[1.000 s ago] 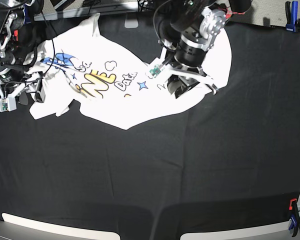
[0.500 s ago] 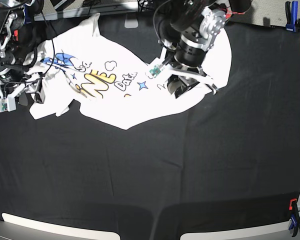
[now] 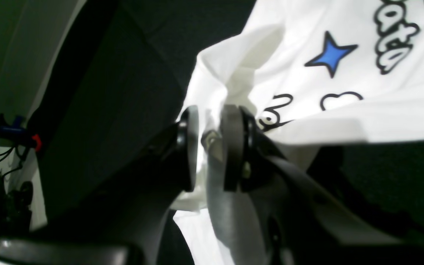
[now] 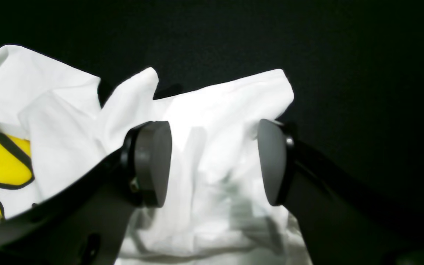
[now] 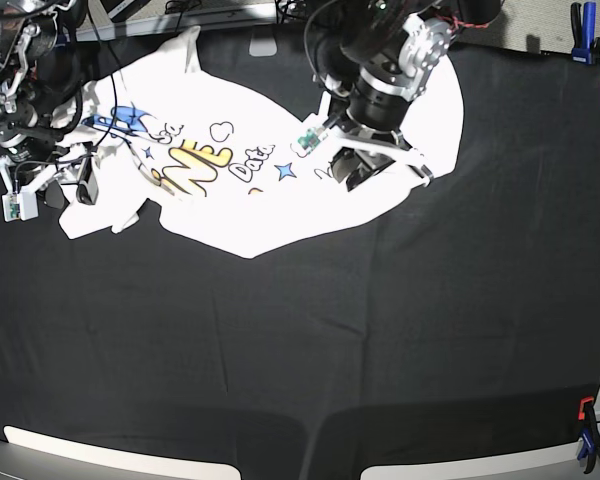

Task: Layout the t-shirt on the table in an organized manner, then fold the t-shirt properly
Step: 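Pull the shirt edge with the left gripper to smooth the shirt, then hold the shirt edge with the left gripper while shifting it slightly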

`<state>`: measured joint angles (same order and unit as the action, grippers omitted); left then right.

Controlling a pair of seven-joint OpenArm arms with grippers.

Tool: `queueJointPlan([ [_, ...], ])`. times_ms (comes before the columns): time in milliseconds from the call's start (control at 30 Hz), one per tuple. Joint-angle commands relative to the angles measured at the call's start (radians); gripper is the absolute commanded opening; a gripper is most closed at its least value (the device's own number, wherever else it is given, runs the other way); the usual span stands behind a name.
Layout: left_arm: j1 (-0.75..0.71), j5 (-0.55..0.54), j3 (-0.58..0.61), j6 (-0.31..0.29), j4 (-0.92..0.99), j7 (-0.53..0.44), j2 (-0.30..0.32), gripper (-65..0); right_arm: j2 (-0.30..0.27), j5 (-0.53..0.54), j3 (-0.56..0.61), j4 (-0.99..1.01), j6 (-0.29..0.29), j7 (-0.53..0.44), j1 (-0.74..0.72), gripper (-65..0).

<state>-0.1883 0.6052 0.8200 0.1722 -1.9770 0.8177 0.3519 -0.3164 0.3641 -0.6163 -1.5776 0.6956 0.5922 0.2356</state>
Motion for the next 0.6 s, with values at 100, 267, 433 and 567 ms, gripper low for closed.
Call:
queueJointPlan([
  [100, 0.006, 0.014, 0.0, 0.019, -0.02, -0.002, -0.002, -43.6, -0.019, 0.014, -0.004, -0.016, 0.003, -0.024, -0.008, -28.9],
  [267, 0.009, 0.014, 0.0, 0.019, -0.02, -0.003, -0.003, -41.3, -0.019, 0.015, -0.004, -0.016, 0.003, -0.024, -0.008, -28.9],
  [433, 0.014, 0.024, -0.002, 0.019, -0.02, -0.002, -0.002, -41.3, -0.019, 0.015, -0.004, -0.016, 0.003, -0.024, -0.008, -28.9],
  [567, 0.076, 0.051, -0.003, 0.019, -0.02, 0.034, -0.002, -41.3, -0.019, 0.016, -0.004, -0.016, 0.003, -0.024, -0.008, -28.9],
])
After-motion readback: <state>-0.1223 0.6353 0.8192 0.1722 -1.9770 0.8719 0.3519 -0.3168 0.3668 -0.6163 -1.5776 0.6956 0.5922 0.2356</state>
